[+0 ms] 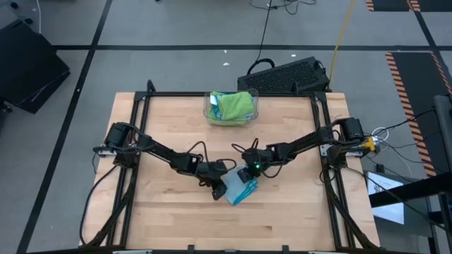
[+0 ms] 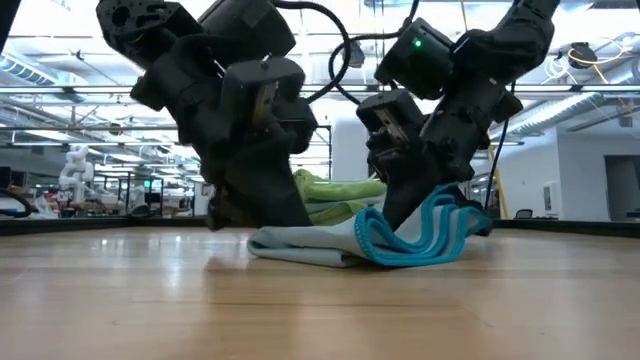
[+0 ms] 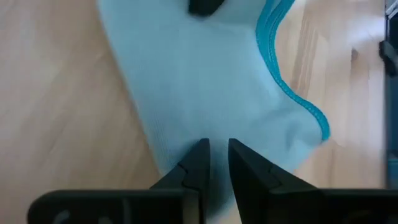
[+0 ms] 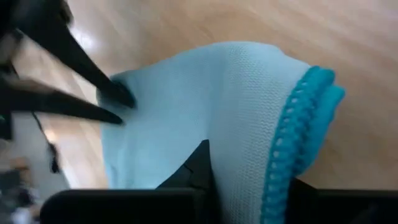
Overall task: Fold microfiber towels
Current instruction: Put the blue folded microfiber cloth into the transparent bin
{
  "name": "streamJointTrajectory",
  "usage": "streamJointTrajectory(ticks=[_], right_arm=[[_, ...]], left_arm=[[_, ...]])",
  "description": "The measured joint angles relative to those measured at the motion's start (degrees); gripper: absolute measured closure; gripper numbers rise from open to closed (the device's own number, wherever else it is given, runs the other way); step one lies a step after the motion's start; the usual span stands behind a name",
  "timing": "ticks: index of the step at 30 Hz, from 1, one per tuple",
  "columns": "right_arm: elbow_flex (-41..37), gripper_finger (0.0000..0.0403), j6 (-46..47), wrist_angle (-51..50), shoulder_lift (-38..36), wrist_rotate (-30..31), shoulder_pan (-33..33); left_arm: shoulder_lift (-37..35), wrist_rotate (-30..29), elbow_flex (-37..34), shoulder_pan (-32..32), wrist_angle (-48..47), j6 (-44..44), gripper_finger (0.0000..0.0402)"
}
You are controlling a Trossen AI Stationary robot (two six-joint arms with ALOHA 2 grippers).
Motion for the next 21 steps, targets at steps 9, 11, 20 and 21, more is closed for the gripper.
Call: streamJointTrajectory(ticks=[9, 11, 20, 21], right_arm=[[-0.1, 0.0375, -11.3, -5.9, -10.6, 5.0, 1.3], [-0.1, 0.0375, -12.2, -7.7, -12.9, 6.0, 1.1], [-0.1, 0.0375, -13.6, -13.5, -24.6, 11.5, -0.7], [-0.1, 0.0375, -13.6, -14.3, -25.8, 11.5, -1.1]], left_arm=[[-16.6, -9.1, 0.0, 0.3, -5.0, -1.0, 0.025], [-19.9, -15.6, 0.0, 0.3, -6.1, 0.2, 0.0212], [-23.3, -20.7, 0.1, 3.9, -8.2, 4.5, 0.0102], [-23.4, -19.9, 0.1, 4.5, -8.1, 4.3, 0.01]])
